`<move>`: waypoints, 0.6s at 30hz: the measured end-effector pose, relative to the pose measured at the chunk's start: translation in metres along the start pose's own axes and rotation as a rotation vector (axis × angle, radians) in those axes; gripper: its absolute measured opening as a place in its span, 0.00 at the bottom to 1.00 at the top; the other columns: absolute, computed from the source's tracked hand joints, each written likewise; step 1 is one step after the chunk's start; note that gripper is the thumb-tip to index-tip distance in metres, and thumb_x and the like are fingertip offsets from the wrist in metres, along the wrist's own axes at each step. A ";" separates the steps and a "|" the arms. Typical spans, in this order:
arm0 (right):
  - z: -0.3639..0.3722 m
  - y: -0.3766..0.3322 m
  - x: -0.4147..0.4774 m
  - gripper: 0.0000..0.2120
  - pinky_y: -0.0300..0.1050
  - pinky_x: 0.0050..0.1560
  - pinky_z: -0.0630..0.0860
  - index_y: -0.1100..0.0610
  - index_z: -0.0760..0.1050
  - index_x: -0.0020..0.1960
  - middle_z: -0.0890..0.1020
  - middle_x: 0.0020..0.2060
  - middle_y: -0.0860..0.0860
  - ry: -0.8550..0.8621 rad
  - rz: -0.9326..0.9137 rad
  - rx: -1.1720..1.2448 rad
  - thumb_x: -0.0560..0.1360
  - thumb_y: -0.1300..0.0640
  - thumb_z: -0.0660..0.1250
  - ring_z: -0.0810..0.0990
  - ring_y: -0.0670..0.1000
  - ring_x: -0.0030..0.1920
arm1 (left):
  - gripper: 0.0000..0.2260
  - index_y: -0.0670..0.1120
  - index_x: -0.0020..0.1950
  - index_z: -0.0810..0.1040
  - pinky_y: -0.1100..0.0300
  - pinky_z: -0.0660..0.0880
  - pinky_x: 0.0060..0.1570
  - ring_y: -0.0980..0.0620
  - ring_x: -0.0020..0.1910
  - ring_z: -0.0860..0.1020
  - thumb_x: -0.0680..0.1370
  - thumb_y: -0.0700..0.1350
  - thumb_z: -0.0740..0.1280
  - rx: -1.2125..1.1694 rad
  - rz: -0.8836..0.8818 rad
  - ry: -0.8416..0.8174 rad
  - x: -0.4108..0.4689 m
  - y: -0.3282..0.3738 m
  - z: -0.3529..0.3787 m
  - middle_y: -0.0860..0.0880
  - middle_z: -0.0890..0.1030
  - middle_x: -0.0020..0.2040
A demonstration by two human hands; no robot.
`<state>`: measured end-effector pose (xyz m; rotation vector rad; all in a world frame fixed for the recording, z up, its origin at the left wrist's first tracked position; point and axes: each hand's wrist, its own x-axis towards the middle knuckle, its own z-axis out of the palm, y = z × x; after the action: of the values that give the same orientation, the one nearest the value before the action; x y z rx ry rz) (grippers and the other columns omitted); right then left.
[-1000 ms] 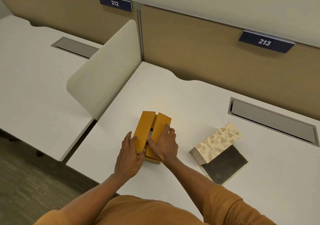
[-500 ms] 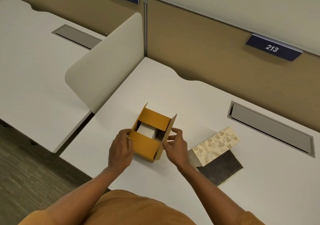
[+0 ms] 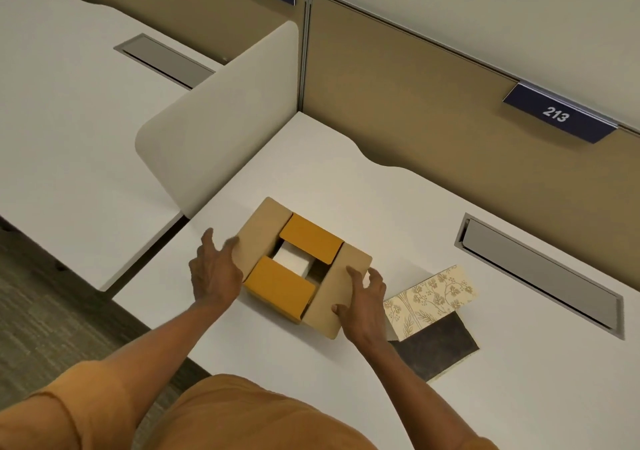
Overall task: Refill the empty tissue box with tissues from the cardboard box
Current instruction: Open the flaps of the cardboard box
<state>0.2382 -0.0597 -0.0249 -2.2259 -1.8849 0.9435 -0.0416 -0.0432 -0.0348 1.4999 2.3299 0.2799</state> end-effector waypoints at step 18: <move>-0.010 -0.011 0.019 0.31 0.60 0.85 0.61 0.45 0.57 0.88 0.46 0.88 0.62 -0.150 -0.336 -0.407 0.88 0.40 0.59 0.49 0.65 0.88 | 0.54 0.37 0.86 0.56 0.31 0.40 0.85 0.32 0.89 0.46 0.77 0.77 0.61 0.147 -0.211 -0.305 0.019 0.042 0.031 0.34 0.51 0.89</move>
<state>0.2348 -0.0364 -0.0202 -1.9571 -2.6152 0.7408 -0.0015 -0.0092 -0.0519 1.2431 2.2713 -0.1666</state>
